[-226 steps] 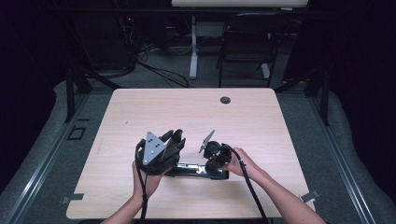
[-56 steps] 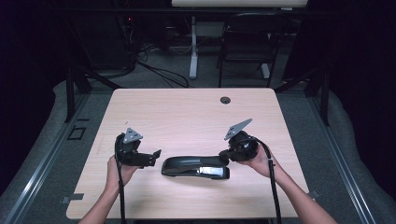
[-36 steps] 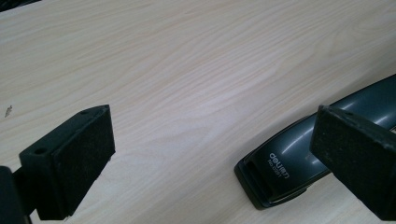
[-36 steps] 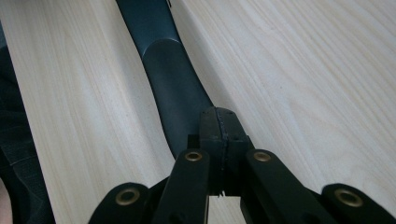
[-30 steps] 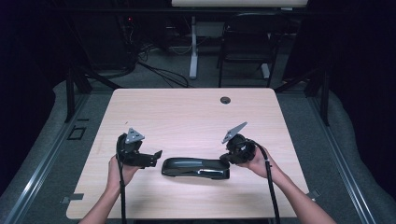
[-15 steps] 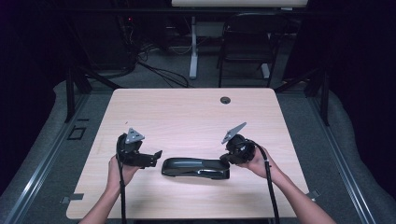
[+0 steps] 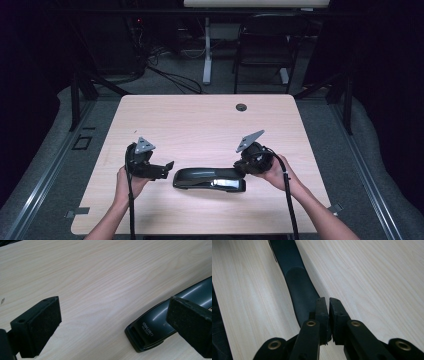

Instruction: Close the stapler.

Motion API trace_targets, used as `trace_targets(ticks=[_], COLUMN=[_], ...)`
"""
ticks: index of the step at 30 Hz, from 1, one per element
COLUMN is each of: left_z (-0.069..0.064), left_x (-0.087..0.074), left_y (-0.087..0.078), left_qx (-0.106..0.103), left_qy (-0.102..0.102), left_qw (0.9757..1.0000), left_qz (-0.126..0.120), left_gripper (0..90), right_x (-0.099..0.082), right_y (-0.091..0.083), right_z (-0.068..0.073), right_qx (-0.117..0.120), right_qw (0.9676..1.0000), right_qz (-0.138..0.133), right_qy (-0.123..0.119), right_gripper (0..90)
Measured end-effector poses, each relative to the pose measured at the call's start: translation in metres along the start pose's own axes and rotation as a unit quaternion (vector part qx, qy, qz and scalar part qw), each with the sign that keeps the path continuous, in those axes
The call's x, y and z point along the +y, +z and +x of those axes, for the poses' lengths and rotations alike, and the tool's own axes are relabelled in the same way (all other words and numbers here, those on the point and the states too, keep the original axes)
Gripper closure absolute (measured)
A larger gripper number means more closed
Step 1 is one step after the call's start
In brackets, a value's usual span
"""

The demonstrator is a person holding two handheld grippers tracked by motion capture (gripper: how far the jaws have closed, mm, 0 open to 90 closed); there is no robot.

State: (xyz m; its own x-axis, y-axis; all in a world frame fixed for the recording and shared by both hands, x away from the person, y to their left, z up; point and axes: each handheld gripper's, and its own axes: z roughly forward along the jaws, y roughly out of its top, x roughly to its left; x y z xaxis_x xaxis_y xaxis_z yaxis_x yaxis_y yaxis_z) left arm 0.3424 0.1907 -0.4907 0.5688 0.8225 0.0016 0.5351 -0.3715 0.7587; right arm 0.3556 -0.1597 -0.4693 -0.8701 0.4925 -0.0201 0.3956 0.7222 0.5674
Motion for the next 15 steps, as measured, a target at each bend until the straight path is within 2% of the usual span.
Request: trace_targets(ticks=[3, 9, 10, 11, 13, 15], left_z=[0.0, 0.0, 0.0, 0.001, 0.001, 0.001], left_x=[0.0, 0.0, 0.0, 0.0, 0.0, 0.0], left_y=[0.0, 0.0, -0.001, -0.001, -0.001, -0.001], left_qx=[0.0, -0.001, -0.001, -0.001, -0.001, -0.001], left_qy=[0.001, 0.001, 0.001, 0.001, 0.001, 0.001], left_qw=[1.0, 1.0, 1.0, 1.0, 1.0, 1.0], left_qz=[0.0, 0.0, 0.0, 0.0, 0.0, -0.001], left_gripper=[0.3, 0.4, 0.4, 0.3, 0.4, 0.4], right_x=[0.0, 0.003, 0.003, 0.003, 0.003, 0.003], right_y=[0.001, -0.005, -0.006, -0.008, -0.011, -0.013], right_z=[0.0, 0.001, 0.002, 0.001, 0.0, -0.001], right_qx=[0.004, -0.003, -0.002, -0.003, -0.004, -0.006], right_qw=[1.0, 0.9999, 0.9998, 0.9997, 0.9995, 0.9995], right_qz=[-0.006, -0.015, -0.021, -0.025, -0.029, -0.031], right_qy=[0.004, 0.003, 0.003, 0.005, 0.008, 0.008], right_gripper=[84.6, 81.5, 79.9, 73.6, 67.2, 64.8])
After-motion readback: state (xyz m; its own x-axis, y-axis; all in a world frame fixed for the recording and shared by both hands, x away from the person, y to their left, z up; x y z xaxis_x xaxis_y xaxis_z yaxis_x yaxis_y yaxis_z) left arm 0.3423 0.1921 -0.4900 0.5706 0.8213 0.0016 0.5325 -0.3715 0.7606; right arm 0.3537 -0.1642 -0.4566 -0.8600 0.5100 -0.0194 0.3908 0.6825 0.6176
